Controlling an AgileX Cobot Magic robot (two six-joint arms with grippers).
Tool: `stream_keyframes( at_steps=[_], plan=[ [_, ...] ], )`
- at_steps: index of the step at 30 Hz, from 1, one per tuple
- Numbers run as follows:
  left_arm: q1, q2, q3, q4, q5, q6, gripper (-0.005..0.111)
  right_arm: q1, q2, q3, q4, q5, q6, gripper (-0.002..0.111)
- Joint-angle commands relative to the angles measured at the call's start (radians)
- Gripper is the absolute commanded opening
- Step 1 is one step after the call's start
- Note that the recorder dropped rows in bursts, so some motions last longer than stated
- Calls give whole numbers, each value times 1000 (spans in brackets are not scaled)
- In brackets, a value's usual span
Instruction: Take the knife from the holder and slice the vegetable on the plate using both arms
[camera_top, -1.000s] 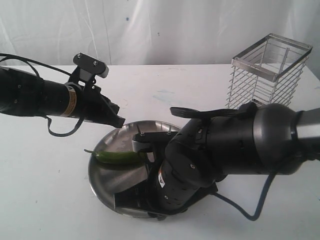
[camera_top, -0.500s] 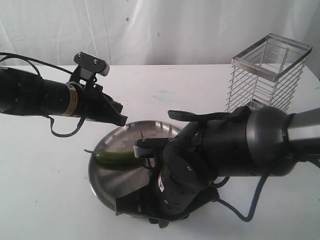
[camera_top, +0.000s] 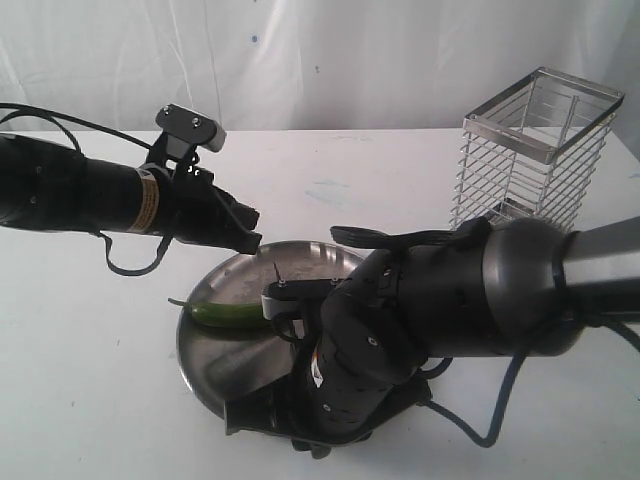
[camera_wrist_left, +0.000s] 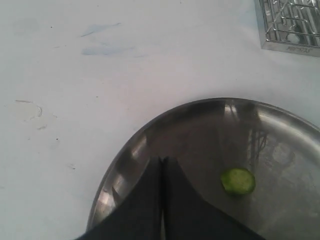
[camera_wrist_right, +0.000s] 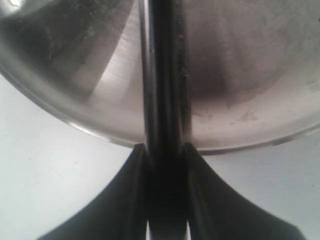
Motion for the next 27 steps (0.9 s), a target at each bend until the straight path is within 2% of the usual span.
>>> stream_keyframes(
  at_steps=[1, 3, 7, 13, 27],
  plan=[
    [0, 7, 3, 2, -35, 3, 0, 1, 11, 3, -6, -24, -13, 0],
    [0, 41, 3, 2, -50, 1, 0, 1, 11, 3, -8, -24, -13, 0],
    [0, 103, 3, -106, -81, 26, 0, 1, 11, 3, -8, -24, -13, 0],
    [-2, 147, 3, -206, -255, 90, 0, 1, 11, 3, -8, -20, -13, 0],
    [-2, 255, 3, -177, -191, 78, 0, 1, 11, 3, -8, -20, -13, 0]
  ],
)
